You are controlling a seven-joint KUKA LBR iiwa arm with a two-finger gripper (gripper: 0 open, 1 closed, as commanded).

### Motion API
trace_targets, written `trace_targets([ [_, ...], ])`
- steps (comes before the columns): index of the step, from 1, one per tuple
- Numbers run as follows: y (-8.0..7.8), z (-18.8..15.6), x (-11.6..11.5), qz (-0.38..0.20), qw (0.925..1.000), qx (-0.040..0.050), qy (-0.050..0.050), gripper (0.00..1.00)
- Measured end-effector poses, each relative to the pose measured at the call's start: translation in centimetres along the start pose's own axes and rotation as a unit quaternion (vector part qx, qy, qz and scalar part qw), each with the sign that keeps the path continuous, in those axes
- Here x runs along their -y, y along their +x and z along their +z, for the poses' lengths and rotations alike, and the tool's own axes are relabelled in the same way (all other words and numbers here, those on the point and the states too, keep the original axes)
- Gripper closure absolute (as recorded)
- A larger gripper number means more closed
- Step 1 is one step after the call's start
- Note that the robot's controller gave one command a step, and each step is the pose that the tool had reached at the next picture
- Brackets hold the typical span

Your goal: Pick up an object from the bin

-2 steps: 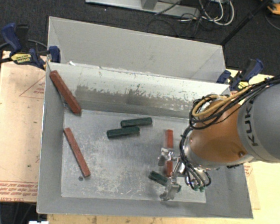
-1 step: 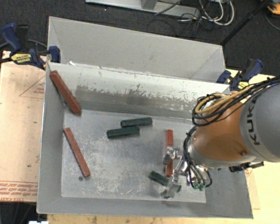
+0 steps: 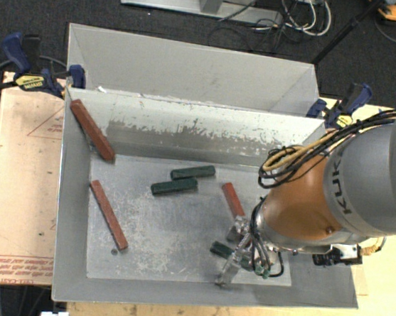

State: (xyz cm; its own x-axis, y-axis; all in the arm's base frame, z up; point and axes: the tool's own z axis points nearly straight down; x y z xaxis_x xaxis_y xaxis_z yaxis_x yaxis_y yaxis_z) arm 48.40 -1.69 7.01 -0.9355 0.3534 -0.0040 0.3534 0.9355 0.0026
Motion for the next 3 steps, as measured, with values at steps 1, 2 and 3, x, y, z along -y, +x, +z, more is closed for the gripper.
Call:
trace_targets([
  [1, -0.1, 0.0, -0.1, -0.001, 1.0, 0.0, 0.0, 0.0],
  [2, -0.1, 0.0, -0.1, -0.001, 1.0, -0.0009, 0.001, 1.0],
  [3, -0.1, -1.7, -0.1, -0.002, 1.0, -0.0009, 0.0, 1.0],
])
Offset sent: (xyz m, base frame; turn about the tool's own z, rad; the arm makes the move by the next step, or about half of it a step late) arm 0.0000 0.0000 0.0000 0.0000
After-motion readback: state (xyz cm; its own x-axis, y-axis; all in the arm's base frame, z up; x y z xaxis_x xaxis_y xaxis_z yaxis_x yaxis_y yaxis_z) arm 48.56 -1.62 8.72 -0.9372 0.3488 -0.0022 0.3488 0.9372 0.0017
